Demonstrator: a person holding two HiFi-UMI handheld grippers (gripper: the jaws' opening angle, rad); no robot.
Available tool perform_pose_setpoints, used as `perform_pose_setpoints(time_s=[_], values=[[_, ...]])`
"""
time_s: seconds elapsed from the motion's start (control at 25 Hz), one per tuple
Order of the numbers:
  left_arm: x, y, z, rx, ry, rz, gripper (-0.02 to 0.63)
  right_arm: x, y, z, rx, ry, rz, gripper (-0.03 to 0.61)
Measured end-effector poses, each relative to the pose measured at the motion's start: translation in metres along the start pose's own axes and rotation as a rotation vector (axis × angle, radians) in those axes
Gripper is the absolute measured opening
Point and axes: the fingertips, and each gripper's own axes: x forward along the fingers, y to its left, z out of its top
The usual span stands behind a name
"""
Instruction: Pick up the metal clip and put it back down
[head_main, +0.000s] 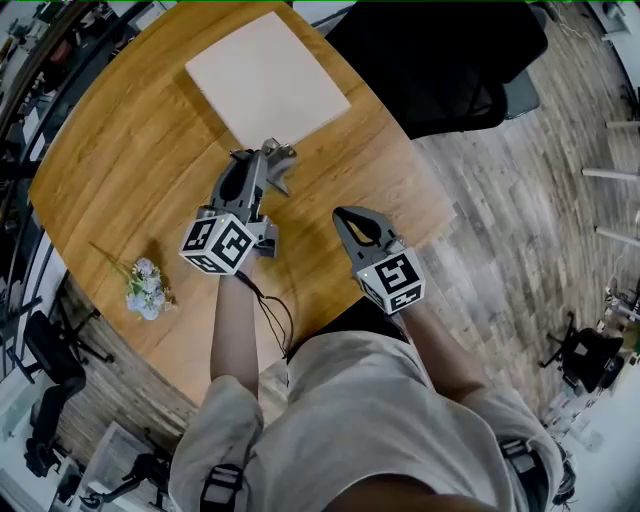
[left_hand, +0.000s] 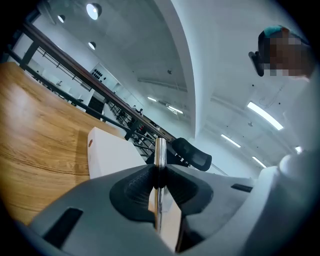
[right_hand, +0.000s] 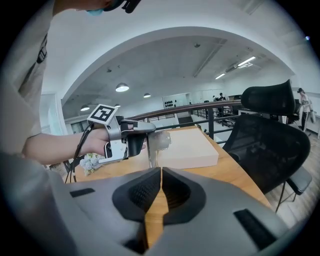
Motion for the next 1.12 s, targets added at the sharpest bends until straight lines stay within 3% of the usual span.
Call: perform_pose_setpoints(time_s=[0.56,0.92,1.12], values=[[0.049,0.065,0.010,-0.054,-0.077,0.059,0.092,0.038,-0.007,-0.015,0.045,0.063,0.016,0.032],[0.057,0.077,0.006,-0.005,-0.068,0.091,0.092,0.061,-0.012,-0.011,0.051,0.068,0.027,0.032],[0.064,0.085,-0.002,0.114,-0.022,0.135,0.119,0.074,-0.015,-0.008,0.054,0.069,0.042,0.032]])
